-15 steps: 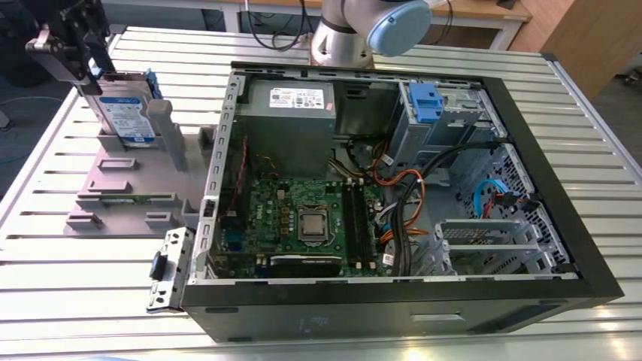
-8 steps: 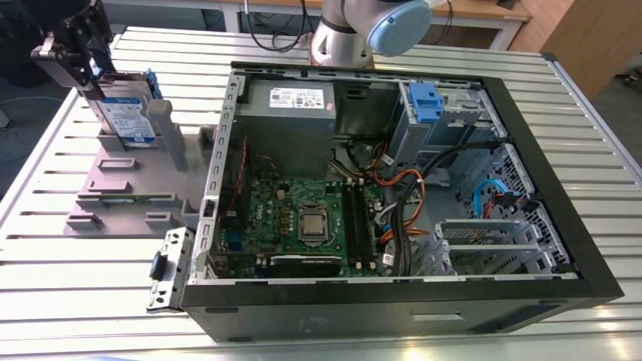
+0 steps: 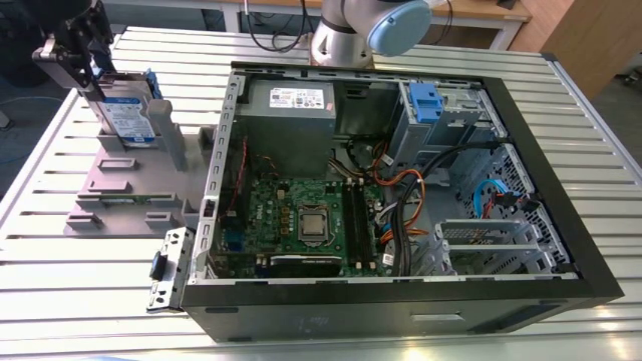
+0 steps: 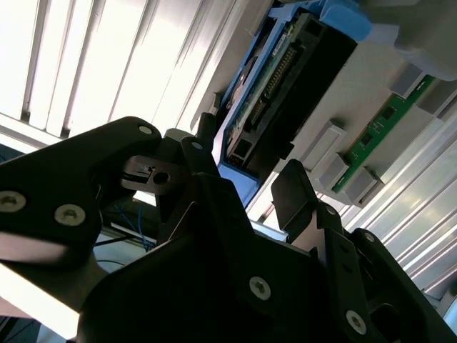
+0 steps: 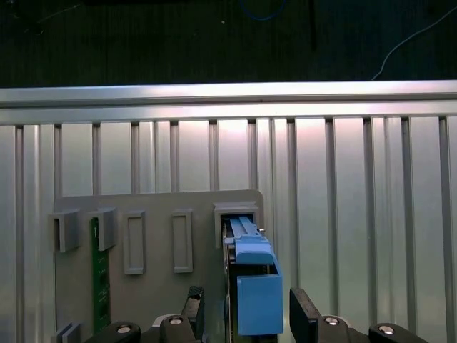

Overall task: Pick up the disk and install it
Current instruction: 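Pick up the disk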

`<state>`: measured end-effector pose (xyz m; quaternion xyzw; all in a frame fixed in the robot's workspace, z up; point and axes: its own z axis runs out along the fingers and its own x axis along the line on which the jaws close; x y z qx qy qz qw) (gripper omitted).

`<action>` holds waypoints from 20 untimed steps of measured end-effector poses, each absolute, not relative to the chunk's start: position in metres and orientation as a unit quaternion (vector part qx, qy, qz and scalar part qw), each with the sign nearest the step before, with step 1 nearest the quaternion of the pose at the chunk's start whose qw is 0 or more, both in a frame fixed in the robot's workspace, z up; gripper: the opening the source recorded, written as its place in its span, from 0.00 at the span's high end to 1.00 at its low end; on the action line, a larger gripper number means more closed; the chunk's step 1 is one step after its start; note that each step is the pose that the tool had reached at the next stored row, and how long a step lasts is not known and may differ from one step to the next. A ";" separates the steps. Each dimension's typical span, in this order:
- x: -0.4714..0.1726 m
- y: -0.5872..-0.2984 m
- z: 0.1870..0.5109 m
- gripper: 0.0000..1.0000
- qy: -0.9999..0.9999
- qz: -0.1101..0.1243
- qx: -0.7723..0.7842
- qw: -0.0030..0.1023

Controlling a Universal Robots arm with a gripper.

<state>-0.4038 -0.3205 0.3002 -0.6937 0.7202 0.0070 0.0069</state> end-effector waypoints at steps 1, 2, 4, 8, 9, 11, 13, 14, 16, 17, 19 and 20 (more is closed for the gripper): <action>-0.404 -0.321 0.300 0.41 0.720 0.007 -0.694 0.007; -0.404 -0.321 0.299 0.41 0.720 0.007 -0.694 0.007; -0.404 -0.321 0.299 0.41 0.720 0.007 -0.694 0.007; -0.404 -0.321 0.297 0.41 0.720 0.007 -0.694 0.007; -0.404 -0.321 0.296 0.41 0.720 0.007 -0.694 0.007; -0.404 -0.321 0.295 0.41 0.720 0.007 -0.694 0.007; -0.404 -0.321 0.294 0.41 0.720 0.007 -0.694 0.007; -0.404 -0.321 0.294 0.41 0.720 0.007 -0.694 0.007; -0.404 -0.321 0.293 0.41 0.720 0.007 -0.694 0.007; -0.404 -0.321 0.293 0.41 0.720 0.007 -0.694 0.007; -0.404 -0.321 0.292 0.41 0.720 0.007 -0.694 0.007; -0.404 -0.321 0.292 0.41 0.720 0.007 -0.694 0.007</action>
